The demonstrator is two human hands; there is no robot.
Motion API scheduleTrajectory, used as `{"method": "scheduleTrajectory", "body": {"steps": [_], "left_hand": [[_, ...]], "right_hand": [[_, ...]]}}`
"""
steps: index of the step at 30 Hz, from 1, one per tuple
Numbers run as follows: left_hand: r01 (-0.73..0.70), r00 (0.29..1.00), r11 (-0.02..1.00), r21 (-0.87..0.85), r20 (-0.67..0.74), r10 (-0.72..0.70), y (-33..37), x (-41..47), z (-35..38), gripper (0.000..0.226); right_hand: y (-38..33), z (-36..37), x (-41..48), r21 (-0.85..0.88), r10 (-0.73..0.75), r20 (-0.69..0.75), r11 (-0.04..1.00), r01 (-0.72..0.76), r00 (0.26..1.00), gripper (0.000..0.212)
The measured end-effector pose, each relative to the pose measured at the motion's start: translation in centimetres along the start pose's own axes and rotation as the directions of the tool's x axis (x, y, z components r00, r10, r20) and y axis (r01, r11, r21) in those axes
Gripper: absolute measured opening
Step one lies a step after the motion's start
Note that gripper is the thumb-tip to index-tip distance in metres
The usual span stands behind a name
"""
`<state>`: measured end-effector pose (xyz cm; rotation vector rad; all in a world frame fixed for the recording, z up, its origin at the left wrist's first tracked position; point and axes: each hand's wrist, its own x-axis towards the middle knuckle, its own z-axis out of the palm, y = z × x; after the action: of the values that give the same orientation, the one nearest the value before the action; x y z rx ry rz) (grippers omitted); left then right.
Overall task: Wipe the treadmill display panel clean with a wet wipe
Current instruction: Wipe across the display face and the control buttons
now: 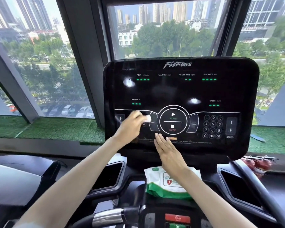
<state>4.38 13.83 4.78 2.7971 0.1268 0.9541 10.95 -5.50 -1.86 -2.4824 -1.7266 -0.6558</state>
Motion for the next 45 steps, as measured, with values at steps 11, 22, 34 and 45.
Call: {"method": "scheduleTrajectory", "body": {"steps": [11, 22, 34, 45], "left_hand": [[0.099, 0.994, 0.995, -0.008, -0.051, -0.099, -0.1, -1.8, 0.4, 0.023], [0.307, 0.926, 0.951, -0.048, -0.215, -0.310, 1.0, -3.1, 1.6, 0.021], [0.093, 0.995, 0.996, -0.016, 0.024, -0.093, 2.6, -5.6, 2.7, 0.024], [0.175, 0.984, 0.984, -0.034, -0.019, -0.176, 3.4, -6.9, 3.8, 0.027]], "right_hand": [[-0.2, 0.2, 0.1, 0.001, -0.001, -0.017, 1.000, 0.001, 1.000, 0.068], [-0.6, 0.6, 0.2, -0.018, 0.003, -0.025, 1.000, -0.004, 1.000, 0.065], [-0.4, 0.8, 0.3, -0.021, 0.005, -0.055, 1.000, -0.006, 0.999, 0.065], [-0.2, 0.7, 0.1, -0.073, -0.040, -0.054, 0.997, 0.036, 0.998, 0.064]]}}
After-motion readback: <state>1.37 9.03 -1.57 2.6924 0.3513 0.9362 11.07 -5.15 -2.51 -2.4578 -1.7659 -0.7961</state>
